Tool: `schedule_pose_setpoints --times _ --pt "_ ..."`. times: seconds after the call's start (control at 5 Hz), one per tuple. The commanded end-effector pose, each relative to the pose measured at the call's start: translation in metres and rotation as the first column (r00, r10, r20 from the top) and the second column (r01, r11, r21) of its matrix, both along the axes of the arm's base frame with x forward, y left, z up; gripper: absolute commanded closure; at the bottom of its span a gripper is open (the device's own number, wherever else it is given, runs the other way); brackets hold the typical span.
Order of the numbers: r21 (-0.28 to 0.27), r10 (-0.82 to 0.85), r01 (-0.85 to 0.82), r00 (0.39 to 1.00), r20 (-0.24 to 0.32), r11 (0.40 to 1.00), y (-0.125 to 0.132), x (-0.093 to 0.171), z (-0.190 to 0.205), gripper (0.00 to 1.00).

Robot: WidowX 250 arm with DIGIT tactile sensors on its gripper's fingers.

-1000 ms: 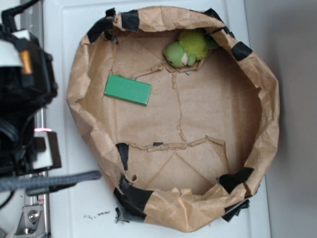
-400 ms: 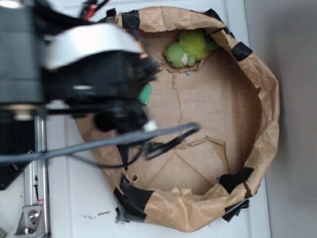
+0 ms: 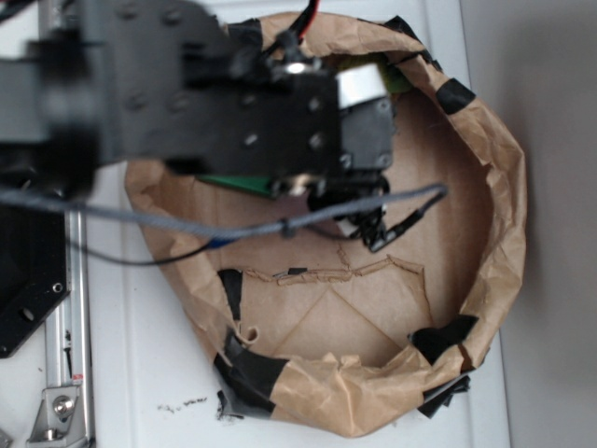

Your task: Grab the green animal.

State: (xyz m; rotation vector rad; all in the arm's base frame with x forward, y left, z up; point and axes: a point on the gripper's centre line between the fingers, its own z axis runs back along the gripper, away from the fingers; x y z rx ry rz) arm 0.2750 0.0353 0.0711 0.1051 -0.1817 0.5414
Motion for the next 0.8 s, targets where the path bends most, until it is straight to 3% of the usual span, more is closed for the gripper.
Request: schedule_pose_setpoints --times 0.0,0.4,0.6 --pt "0.002 0.024 -0.024 0.998 0.065 1.0 0.013 0.009 0.016 0.0" --pt "0.002 0.024 -0.024 0.998 0.065 1.0 0.013 0.009 0.016 0.0" --pt "0.046 0.037 -0.047 0.98 0.194 0.998 0.03 0.022 -0.01 0.0"
